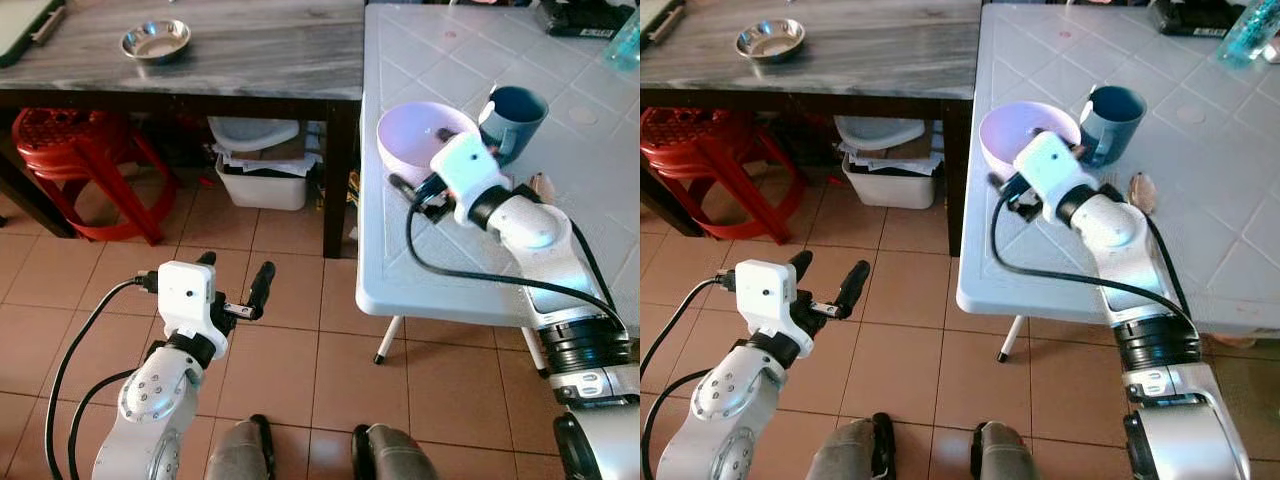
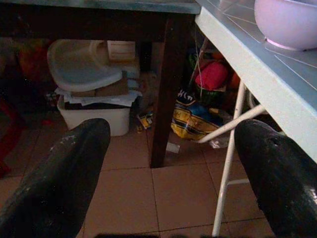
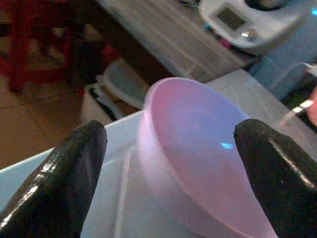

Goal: Setting the table

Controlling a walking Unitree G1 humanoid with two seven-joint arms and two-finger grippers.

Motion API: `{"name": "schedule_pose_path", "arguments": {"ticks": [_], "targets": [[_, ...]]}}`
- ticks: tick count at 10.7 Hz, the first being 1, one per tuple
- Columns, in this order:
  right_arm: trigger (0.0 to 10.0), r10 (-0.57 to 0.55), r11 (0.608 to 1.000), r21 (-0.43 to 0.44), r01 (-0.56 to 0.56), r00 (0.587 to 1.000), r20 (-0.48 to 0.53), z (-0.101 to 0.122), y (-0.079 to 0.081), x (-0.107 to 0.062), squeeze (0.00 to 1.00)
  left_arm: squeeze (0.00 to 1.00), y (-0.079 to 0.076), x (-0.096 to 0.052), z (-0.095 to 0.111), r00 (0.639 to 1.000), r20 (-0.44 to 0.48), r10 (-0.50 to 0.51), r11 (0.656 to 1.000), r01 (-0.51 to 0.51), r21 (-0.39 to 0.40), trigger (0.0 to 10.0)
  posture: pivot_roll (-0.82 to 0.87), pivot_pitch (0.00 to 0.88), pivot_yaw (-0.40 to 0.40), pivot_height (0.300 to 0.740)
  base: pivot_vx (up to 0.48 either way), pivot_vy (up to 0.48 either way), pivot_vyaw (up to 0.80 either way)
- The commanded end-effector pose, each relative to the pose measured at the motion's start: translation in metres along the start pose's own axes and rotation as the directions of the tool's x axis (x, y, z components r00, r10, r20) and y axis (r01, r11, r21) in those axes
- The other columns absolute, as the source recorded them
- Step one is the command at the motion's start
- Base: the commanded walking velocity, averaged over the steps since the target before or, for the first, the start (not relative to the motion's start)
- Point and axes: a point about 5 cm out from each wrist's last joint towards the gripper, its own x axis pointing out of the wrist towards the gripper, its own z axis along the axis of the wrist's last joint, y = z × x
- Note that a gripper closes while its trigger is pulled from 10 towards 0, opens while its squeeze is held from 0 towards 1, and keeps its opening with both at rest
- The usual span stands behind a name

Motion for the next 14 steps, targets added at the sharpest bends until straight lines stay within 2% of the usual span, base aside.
{"name": "schedule_pose_path", "arguments": {"ticks": [1,2,3,5,6,7,10,14], "targets": [[10.0,0.052,0.998,-0.024,-0.052,0.999,0.015,0.002,0.004,0.000,0.86,0.00,-0.001,-0.001,0.001,1.000,-0.006,-0.006,1.000,0.006,0.006,10.0,-0.01,0.216,0.043,0.740,0.000,0.000,0.00],[10.0,0.075,0.996,-0.038,-0.075,0.997,-0.009,-0.002,0.004,0.000,0.30,0.00,-0.002,-0.002,0.001,1.000,-0.011,-0.006,1.000,0.006,0.002,10.0,-0.01,0.218,0.040,0.740,0.000,0.000,0.00],[10.0,0.116,0.988,-0.093,-0.122,0.991,-0.067,-0.009,0.001,0.001,0.00,0.00,-0.008,-0.004,-0.004,0.999,-0.032,-0.036,0.999,0.035,-0.030,10.0,-0.01,0.221,0.035,0.740,0.000,0.000,0.00],[10.0,0.131,0.967,-0.201,-0.156,0.983,-0.132,-0.012,-0.016,0.010,0.00,0.00,-0.010,-0.004,-0.004,0.998,-0.035,-0.051,0.998,0.050,-0.027,10.0,-0.01,0.222,0.034,0.740,0.000,0.000,0.00],[10.0,0.132,0.964,-0.213,-0.160,0.981,-0.139,-0.011,-0.019,0.013,0.00,0.00,-0.010,-0.004,-0.006,0.998,-0.041,-0.056,0.998,0.055,-0.026,10.0,-0.01,0.221,0.034,0.740,0.000,0.000,0.00],[0.0,0.160,0.946,-0.260,-0.196,0.975,-0.154,-0.011,-0.020,0.016,0.00,0.00,-0.011,-0.002,-0.007,0.997,-0.046,-0.064,0.998,0.062,-0.025,10.0,-0.01,0.215,0.031,0.740,0.000,0.000,0.00],[0.0,0.205,0.934,-0.252,-0.254,0.957,-0.204,-0.015,-0.024,0.022,0.00,0.00,-0.012,0.003,-0.009,0.996,-0.050,-0.068,0.997,0.067,-0.025,10.0,-0.01,0.199,0.028,0.740,0.000,0.000,0.00],[0.0,0.309,0.917,-0.178,-0.358,0.917,-0.252,-0.029,-0.020,0.020,0.00,0.00,-0.012,0.008,-0.008,0.997,-0.033,-0.066,0.998,0.066,-0.022,10.0,-0.02,0.180,0.013,0.740,0.000,0.000,0.00]]}}
